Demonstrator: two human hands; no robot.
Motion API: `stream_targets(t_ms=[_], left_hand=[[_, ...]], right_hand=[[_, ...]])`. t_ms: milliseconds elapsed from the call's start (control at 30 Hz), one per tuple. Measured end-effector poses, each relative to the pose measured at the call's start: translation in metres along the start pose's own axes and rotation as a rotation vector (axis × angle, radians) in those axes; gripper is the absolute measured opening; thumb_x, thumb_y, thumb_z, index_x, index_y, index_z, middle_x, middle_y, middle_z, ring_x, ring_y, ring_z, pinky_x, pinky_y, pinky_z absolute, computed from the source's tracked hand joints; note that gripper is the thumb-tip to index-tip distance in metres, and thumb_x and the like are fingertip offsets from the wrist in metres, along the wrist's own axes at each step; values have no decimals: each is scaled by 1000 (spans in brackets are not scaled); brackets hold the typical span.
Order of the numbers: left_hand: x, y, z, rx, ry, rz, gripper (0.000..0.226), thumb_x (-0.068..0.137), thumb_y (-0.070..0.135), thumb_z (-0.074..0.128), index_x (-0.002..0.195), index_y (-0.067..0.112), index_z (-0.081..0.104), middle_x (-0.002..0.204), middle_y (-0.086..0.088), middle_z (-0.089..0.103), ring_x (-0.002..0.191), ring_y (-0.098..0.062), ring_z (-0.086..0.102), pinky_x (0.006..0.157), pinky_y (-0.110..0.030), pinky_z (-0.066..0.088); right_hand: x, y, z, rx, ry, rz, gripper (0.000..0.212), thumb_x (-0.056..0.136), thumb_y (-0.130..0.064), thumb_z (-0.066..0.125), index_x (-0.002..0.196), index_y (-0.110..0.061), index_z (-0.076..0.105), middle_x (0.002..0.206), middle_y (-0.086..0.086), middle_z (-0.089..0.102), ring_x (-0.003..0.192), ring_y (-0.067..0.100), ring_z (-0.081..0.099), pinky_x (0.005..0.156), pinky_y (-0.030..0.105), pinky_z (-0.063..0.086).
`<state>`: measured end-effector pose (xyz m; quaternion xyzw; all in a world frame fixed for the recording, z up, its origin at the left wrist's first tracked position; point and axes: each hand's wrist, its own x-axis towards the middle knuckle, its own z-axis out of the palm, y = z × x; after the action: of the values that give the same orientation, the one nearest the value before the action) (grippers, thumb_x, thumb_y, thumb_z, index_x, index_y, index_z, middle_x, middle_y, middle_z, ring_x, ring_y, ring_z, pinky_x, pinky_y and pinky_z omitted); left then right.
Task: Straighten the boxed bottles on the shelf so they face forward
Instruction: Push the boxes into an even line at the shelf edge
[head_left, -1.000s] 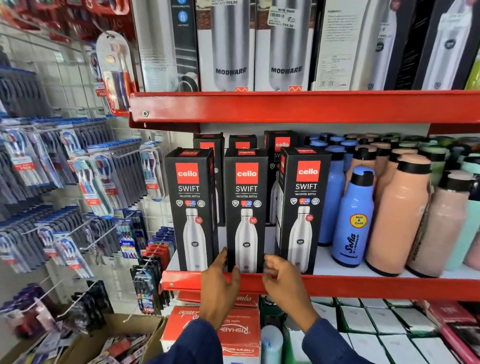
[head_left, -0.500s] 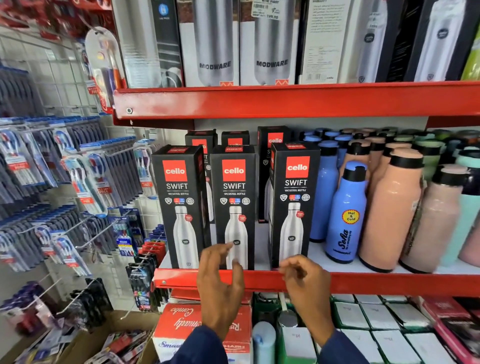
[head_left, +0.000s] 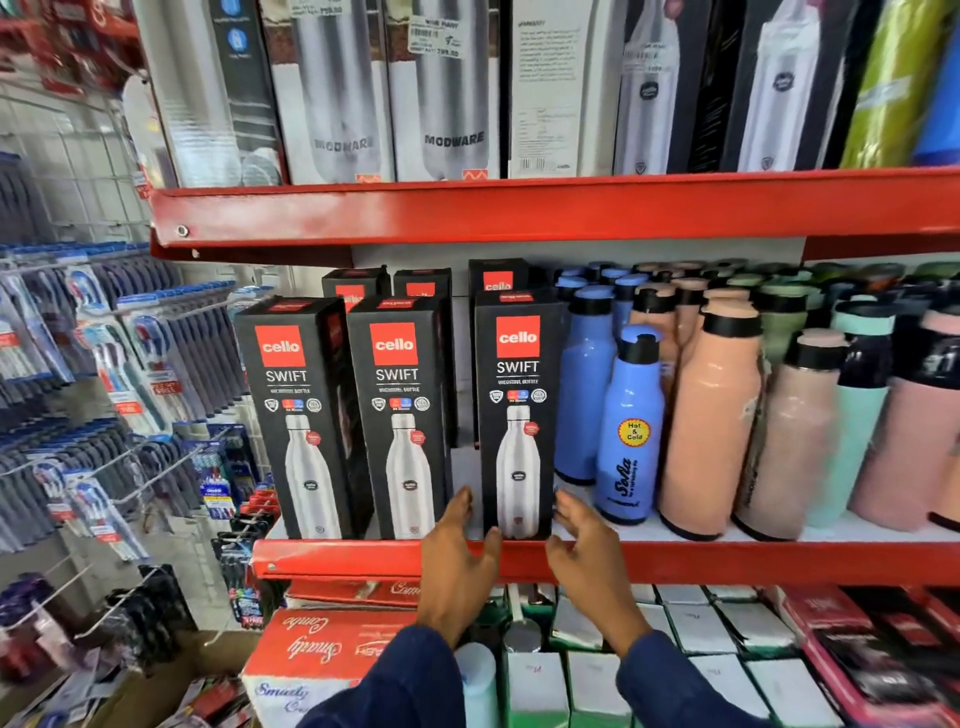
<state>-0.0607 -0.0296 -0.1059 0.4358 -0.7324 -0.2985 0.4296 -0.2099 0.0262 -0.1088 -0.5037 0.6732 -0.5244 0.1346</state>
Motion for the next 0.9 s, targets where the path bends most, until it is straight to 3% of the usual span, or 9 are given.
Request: stream_targets(t_ms=[67,133,200,267,333,500,767,833,900], left_hand=[[4,-2,0,9,-16,-9,65,87,23,64,147,14,41,143,-3,57,129,-16,57,108,-40,48],[5,-3,1,-24,-43,-20,60,85,22,62,143,20,45,134,7,62,121,-10,61,105,-36,51],[5,0,0,-41,-49,-15,57,86,15,62,141,24,47,121,16,63,114,-6,64,99,-22,51],[3,3,-3,-45,-50,-28,56,89,8,62,142,19,46,116,20,58,111,-4,61,87,0,43],[2,3,-5,-37,-55,-45,57,89,6,63,143,14,46,117,16,55,112,-8,60,79,10,35],[-1,2,-10,29,-50,-30,60,90,14,64,146,10,42,133,-4,63,111,-3,55,90,-2,38],[-11,8,-13,98,-30,11,58,92,22,62,146,10,43,133,-9,65,115,-13,65,92,-12,42],[-12,13,-16,125,-18,37,58,92,23,61,145,9,44,130,-9,67,92,-1,68,88,-7,40],[-14,22,-23,127,18,72,56,92,23,61,143,8,46,128,-8,68,69,9,58,83,-5,40]], right_hand=[[2,0,0,-4,-15,-13,58,79,1,54,134,-14,48,130,5,61,120,13,56,101,34,49],[3,-3,0,10,-45,-2,58,78,5,52,132,-16,51,126,1,64,117,11,58,97,19,48],[4,-6,1,26,-72,3,57,77,7,50,129,-16,54,122,-2,66,115,9,60,91,4,42],[4,-6,2,28,-78,8,57,77,7,51,129,-16,55,121,-1,66,114,9,60,90,4,41],[4,-5,2,38,-76,19,57,77,9,50,129,-15,55,122,0,66,113,9,60,86,0,40],[2,-5,2,33,-58,50,56,76,5,53,128,-16,56,121,-1,67,109,6,62,79,-2,42],[-4,-13,5,4,33,64,46,79,-1,57,124,-13,59,118,-2,67,99,6,64,83,14,46],[-4,-14,5,11,53,69,46,79,-3,58,124,-13,59,119,1,68,100,8,65,83,14,46],[-6,-18,0,27,126,89,44,80,-3,60,123,-14,59,118,1,68,96,8,66,80,16,46]])
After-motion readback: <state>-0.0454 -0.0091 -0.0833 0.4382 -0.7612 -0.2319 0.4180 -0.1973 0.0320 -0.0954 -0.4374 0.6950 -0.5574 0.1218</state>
